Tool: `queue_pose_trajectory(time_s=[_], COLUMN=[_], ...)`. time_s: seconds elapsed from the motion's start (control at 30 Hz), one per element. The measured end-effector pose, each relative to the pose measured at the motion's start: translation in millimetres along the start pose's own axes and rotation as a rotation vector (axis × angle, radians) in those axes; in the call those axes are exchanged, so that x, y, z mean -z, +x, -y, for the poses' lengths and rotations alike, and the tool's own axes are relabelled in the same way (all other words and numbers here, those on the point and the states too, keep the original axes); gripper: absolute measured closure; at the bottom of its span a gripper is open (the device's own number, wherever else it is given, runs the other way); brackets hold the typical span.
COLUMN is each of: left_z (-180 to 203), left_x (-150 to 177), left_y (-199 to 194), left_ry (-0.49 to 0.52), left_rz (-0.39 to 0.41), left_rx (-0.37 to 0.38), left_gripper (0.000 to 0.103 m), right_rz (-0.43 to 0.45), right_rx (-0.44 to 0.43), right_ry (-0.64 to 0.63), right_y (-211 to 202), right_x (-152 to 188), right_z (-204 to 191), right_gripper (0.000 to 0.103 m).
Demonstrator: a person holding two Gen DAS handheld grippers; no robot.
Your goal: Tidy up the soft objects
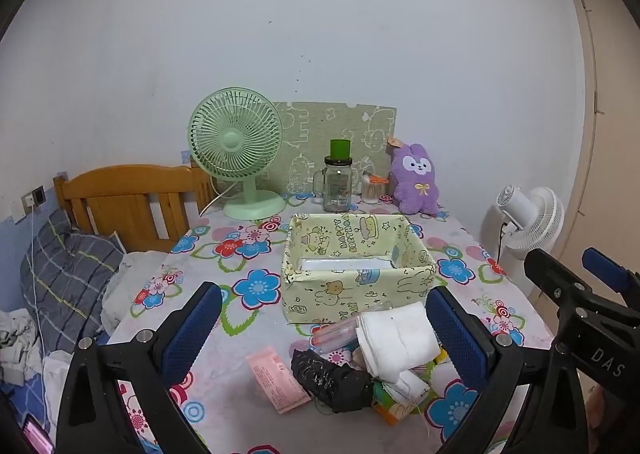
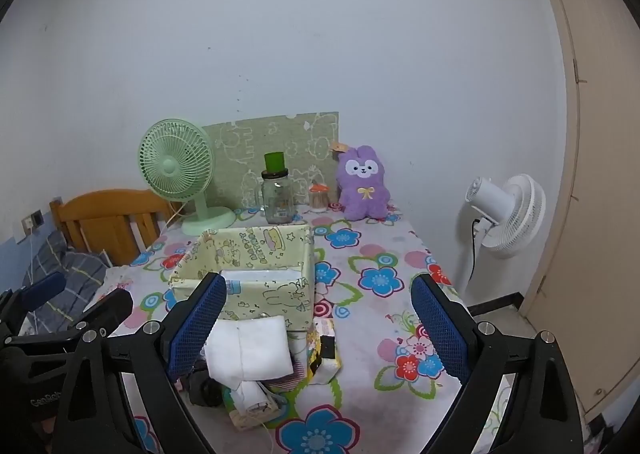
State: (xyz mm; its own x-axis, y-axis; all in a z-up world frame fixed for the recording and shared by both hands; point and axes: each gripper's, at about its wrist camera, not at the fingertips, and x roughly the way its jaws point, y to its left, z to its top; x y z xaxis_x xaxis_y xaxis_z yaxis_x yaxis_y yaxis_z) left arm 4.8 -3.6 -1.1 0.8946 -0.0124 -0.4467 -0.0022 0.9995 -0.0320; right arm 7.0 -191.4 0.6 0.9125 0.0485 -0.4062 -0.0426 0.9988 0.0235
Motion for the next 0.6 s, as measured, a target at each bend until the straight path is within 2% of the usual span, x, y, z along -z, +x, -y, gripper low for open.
queue_pose_trajectory(time_s=[0.6], left_z=[9.0], left_x=[5.5], left_y=[1.4], left_ry=[0.009], left_rz=[0.003], left_rx=[0.008], left_gripper=[0.0], right_rz=[-0.009], right_rx=[0.002], right_ry=[0.009], right_y=[-2.4], right_x=[-2.0], right_z=[1.3], right_gripper=[0.008])
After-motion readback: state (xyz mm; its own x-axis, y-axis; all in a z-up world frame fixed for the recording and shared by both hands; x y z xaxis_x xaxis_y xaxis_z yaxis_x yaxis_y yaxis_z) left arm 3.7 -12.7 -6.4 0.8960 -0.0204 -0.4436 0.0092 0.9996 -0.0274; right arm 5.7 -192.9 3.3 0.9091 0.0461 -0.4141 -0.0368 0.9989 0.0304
